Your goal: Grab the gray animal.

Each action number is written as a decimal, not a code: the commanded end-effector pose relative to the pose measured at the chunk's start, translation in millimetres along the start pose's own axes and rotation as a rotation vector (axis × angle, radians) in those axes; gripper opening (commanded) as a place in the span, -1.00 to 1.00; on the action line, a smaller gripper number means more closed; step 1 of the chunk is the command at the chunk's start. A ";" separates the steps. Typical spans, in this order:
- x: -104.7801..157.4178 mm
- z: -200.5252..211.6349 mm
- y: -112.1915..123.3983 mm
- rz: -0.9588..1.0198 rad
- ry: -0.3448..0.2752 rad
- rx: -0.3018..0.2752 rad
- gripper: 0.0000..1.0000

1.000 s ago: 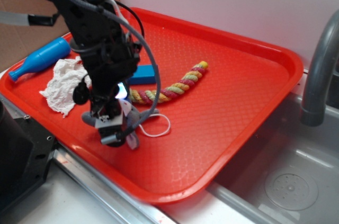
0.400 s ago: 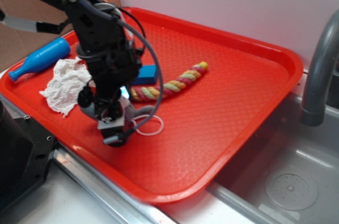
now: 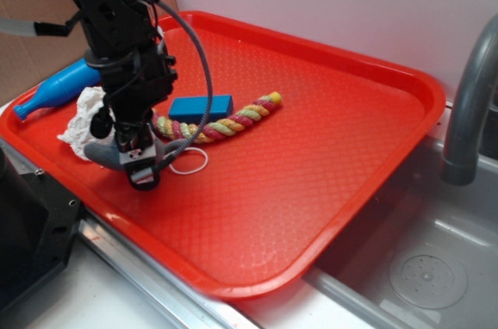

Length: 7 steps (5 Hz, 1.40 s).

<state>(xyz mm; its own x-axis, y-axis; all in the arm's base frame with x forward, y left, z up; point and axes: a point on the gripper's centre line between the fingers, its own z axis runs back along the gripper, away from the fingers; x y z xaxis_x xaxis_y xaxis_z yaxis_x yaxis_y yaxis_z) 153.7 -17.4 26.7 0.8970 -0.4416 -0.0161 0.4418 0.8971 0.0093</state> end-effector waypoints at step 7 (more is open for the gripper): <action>20.4 240.1 -12.3 0.415 -0.217 0.004 -1.00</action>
